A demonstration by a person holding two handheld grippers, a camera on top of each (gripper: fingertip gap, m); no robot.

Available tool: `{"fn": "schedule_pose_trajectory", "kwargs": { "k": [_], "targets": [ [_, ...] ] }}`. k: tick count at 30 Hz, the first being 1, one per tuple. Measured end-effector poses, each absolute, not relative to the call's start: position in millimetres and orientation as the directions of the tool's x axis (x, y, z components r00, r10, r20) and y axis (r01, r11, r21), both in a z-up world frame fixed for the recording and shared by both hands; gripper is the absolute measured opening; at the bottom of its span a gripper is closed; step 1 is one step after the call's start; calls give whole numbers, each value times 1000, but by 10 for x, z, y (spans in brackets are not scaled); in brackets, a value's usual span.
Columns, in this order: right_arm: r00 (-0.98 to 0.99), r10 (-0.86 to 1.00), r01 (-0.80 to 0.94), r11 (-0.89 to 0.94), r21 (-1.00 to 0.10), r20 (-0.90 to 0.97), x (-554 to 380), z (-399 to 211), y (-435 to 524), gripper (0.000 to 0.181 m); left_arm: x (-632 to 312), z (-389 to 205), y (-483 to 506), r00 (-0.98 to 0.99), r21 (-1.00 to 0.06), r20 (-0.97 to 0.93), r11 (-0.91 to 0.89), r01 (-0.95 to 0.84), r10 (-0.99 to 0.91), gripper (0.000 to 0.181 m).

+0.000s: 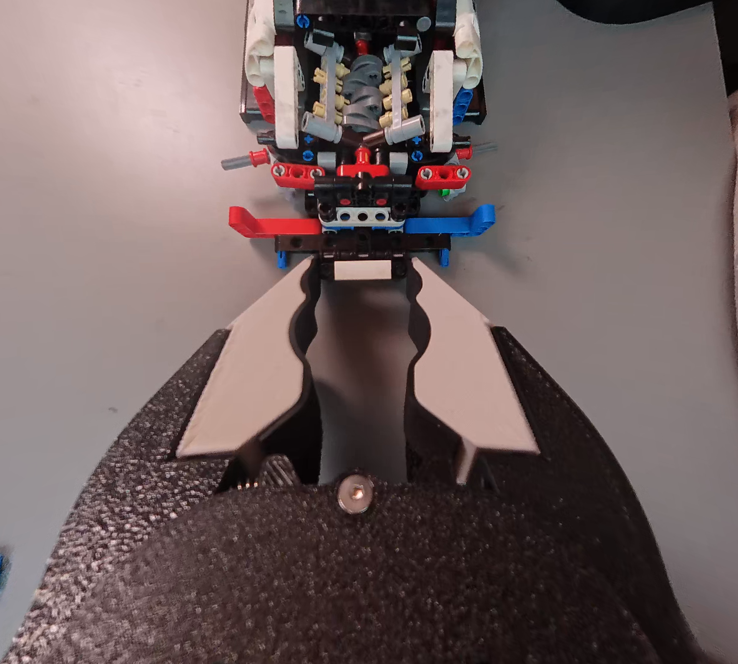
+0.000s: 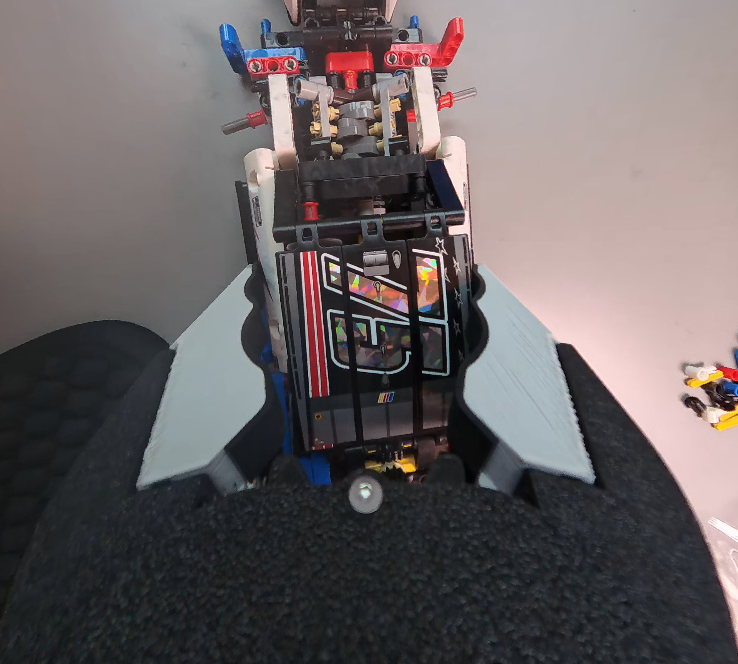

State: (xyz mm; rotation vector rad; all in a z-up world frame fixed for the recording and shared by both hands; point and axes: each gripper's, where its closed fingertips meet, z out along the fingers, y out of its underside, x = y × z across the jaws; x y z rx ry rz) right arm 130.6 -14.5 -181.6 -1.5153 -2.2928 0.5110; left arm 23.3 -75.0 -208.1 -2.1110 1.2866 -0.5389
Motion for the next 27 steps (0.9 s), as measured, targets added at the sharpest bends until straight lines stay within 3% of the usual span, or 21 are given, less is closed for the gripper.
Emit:
{"fn": "schedule_pose_trajectory", "kwargs": {
  "k": [9,17,23,27],
  "targets": [
    [-342,937,816,335,-471,74,1343,-1826,-135,103,263,-2061,-806,502,-657,25,-393,-643,-864,43],
    [-354,933,803,339,-490,66,1308,-1817,-165,101,178,-2070,-809,364,-677,66,-310,-668,-929,43],
    [-318,946,813,308,-494,67,1302,-1821,-124,102,149,-2073,-763,556,-647,69,-462,-607,-828,42],
    [-362,930,797,344,-497,64,1328,-1821,-181,101,192,-2072,-883,490,-652,14,-380,-656,-871,42]
  ]
}}
